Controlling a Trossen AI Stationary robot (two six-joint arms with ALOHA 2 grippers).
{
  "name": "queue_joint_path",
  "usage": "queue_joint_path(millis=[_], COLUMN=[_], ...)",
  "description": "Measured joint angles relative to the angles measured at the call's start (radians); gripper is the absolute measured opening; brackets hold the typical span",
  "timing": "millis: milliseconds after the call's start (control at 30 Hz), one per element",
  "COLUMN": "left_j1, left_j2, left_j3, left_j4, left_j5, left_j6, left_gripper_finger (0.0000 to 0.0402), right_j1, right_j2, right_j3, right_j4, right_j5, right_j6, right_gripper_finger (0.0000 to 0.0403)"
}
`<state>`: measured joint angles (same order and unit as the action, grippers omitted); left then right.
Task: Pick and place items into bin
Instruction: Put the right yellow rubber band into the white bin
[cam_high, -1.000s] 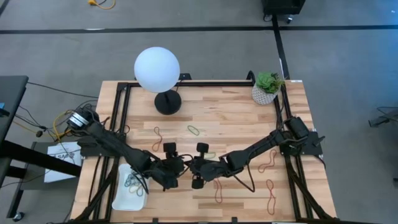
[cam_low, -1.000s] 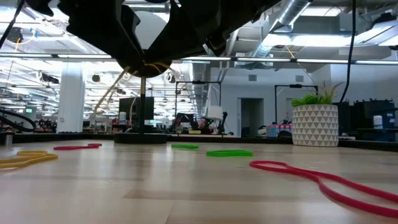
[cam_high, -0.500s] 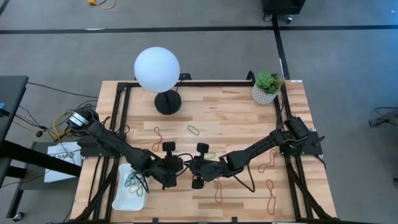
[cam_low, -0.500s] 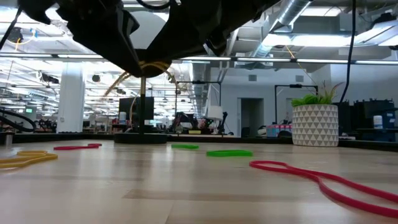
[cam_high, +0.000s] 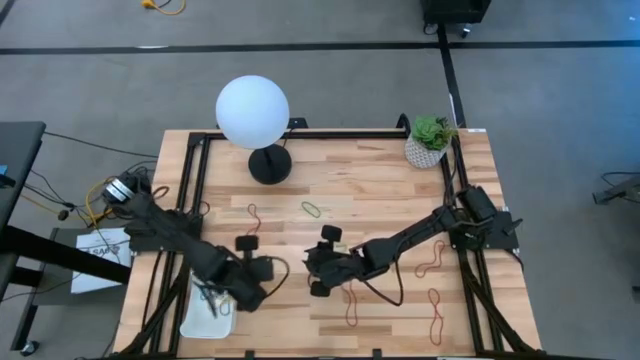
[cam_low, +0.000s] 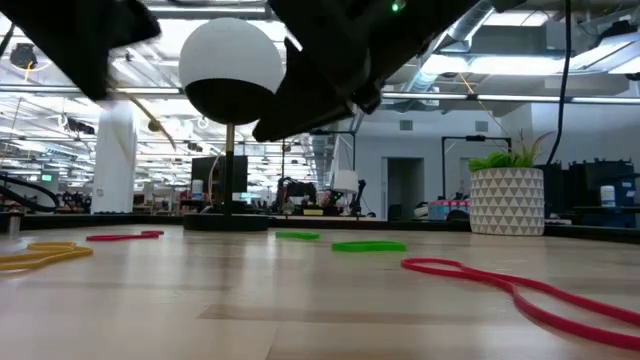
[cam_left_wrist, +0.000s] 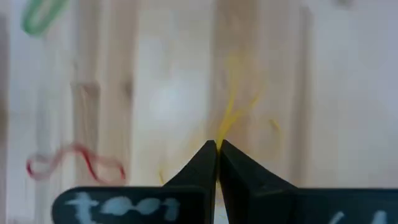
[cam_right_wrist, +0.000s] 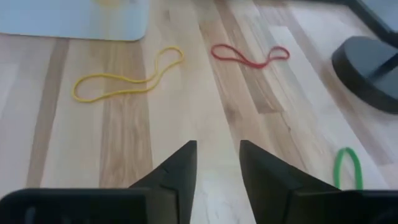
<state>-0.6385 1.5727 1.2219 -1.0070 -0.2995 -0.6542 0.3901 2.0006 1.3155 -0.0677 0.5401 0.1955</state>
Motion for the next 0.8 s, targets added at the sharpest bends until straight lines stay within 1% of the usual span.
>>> queue_joint_path(millis=[100,200,267,400,533,667,800], left_j1=[-0.051,-0.107,-0.148,-0.226,-0.266,-0.271,-0.264], left_j2=[-0.020,-0.026,-0.026,-0.026,-0.026,-0.024,-0.024], left_j3=[0.082,0.140,0.158,0.129,0.067,-0.002,-0.060], left_j4=[-0.156,-0.316,-0.375,-0.450,-0.508,-0.479,-0.403], left_j5=[0.101,0.207,0.237,0.226,0.198,0.213,0.221], left_j6=[-0.058,-0.173,-0.238,-0.339,-0.497,-0.555,-0.549], left_gripper_finger=[0.0001,0.0000,0.0000,0.0000,0.0000,0.0000,0.0000], right_j1=[-0.011,-0.023,-0.028,-0.028,-0.028,-0.028,-0.031], right_j2=[0.000,0.000,0.000,0.000,0.000,0.000,0.000], right_j3=[0.000,0.000,0.000,0.000,0.000,0.000,0.000], right_j4=[-0.030,-0.045,-0.045,-0.045,-0.047,-0.047,-0.046], right_j5=[-0.038,-0.085,-0.109,-0.128,-0.131,-0.130,-0.130], right_j6=[0.046,0.087,0.101,0.103,0.103,0.103,0.103], right_gripper_finger=[0.0124,0.0126,0.0127,0.0127,0.0127,0.0127,0.0127])
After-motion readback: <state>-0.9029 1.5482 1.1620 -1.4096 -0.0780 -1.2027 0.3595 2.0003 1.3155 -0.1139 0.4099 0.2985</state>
